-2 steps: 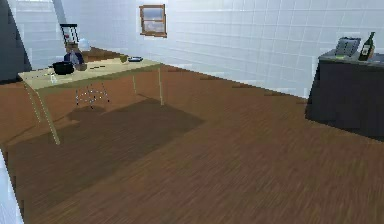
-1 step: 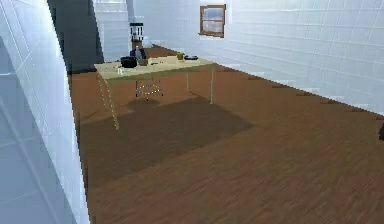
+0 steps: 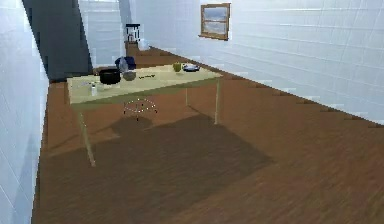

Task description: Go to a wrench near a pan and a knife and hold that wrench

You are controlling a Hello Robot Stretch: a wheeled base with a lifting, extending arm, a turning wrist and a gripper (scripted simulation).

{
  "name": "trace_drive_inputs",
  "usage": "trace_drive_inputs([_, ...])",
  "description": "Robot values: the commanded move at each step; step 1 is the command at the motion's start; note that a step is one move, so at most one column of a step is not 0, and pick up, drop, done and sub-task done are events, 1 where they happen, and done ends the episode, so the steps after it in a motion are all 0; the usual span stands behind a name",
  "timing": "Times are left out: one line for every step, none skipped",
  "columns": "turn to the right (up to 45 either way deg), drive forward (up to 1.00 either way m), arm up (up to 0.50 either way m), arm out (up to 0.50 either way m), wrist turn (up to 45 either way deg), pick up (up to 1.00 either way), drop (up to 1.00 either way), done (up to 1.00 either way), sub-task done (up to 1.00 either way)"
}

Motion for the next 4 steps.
trace_drive_inputs([-30.0, 0.00, 0.00, 0.00, 0.0, 0.00, 0.00, 0.00, 0.00])
trace_drive_inputs([0.0, 1.00, 0.00, 0.00, 0.0, 0.00, 0.00, 0.00, 0.00])
trace_drive_inputs([-6.0, 0.00, 0.00, 0.00, 0.0, 0.00, 0.00, 0.00, 0.00])
trace_drive_inputs([0.0, 0.30, 0.00, 0.00, 0.0, 0.00, 0.00, 0.00, 0.00])
